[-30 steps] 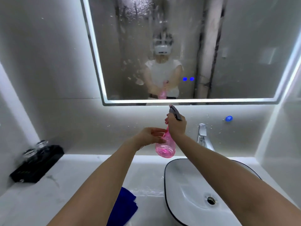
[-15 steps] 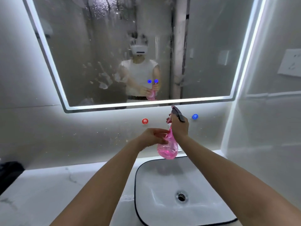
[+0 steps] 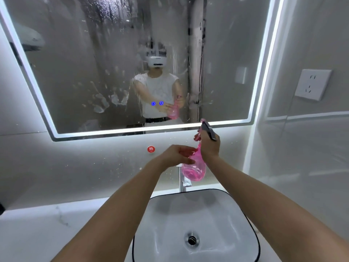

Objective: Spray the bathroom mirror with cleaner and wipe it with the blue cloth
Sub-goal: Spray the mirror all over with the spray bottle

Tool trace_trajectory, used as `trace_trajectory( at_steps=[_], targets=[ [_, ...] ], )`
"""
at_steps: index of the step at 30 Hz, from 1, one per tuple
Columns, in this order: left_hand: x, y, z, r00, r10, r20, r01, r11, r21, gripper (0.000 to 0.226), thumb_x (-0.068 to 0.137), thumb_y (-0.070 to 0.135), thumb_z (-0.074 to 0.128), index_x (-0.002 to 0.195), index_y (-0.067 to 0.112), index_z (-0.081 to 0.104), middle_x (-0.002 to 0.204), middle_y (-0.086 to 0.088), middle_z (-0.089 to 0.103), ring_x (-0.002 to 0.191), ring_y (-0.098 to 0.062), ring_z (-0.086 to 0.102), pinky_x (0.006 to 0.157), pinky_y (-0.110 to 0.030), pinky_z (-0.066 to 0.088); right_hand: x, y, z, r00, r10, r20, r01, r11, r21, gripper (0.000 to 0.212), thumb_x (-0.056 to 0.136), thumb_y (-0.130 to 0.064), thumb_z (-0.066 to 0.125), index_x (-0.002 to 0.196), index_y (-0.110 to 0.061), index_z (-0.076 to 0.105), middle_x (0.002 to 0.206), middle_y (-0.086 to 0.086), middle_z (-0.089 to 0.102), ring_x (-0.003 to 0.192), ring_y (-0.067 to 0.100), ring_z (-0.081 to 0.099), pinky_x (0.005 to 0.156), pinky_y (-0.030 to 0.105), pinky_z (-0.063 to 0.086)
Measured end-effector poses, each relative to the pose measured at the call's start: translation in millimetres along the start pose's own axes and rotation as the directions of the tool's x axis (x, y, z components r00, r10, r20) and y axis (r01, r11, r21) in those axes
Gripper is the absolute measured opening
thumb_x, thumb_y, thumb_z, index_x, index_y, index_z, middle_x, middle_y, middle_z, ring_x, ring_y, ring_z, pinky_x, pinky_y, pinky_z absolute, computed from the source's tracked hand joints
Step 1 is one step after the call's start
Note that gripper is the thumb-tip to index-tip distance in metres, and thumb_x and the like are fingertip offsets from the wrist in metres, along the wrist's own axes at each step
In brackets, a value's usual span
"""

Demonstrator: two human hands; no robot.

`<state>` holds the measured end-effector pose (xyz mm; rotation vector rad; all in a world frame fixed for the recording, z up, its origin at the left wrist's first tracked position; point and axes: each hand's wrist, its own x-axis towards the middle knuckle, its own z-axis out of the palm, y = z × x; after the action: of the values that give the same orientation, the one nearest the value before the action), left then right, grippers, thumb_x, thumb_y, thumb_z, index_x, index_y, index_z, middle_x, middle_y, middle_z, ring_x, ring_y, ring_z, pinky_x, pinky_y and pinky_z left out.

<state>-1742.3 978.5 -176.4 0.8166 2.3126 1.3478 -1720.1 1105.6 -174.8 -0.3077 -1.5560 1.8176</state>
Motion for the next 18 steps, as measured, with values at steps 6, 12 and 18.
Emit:
trace_trajectory(
  at_steps=[6, 12, 18],
  targets=[
    [7, 2, 14, 0.999, -0.014, -0.040, 0.014, 1.000, -0.013, 0.056, 0.074, 0.003, 0.075, 0.126, 0.012, 0.057, 0.125, -0.008, 0.061, 0.112, -0.017, 0.058, 0.100, -0.031, 0.044, 11, 5, -12, 0.998, 0.006, 0.068, -0.001, 0.997, -0.073, 0.022, 0.089, -0.014, 0.052, 0.077, 0.000, 0.065, 0.055, -0.009, 0.057, 0.050, 0.009, 0.043, 0.056, 0.026, 0.036],
    [17, -1, 40, 0.999, -0.037, -0.004, 0.037, 0.999, -0.019, 0.058, 0.073, -0.001, 0.074, 0.127, 0.010, 0.056, 0.125, -0.007, 0.061, 0.110, -0.016, 0.058, 0.100, -0.029, 0.043, 11, 15, -32, 0.995, -0.014, 0.094, 0.025, 0.994, -0.109, 0.024, 0.087, -0.008, 0.050, 0.077, 0.012, 0.057, 0.066, 0.012, 0.055, 0.060, 0.017, 0.049, 0.062, 0.030, 0.039],
    [32, 8, 59, 0.999, -0.047, 0.006, 0.047, 0.999, -0.014, 0.058, 0.075, -0.002, 0.072, 0.129, 0.009, 0.054, 0.125, -0.009, 0.061, 0.115, -0.019, 0.057, 0.099, -0.028, 0.043, 30, 19, -53, 0.991, -0.013, 0.132, 0.039, 0.980, -0.198, 0.023, 0.076, -0.022, 0.050, 0.067, -0.007, 0.066, 0.075, 0.006, 0.068, 0.067, 0.019, 0.054, 0.075, 0.041, 0.045]
  ],
)
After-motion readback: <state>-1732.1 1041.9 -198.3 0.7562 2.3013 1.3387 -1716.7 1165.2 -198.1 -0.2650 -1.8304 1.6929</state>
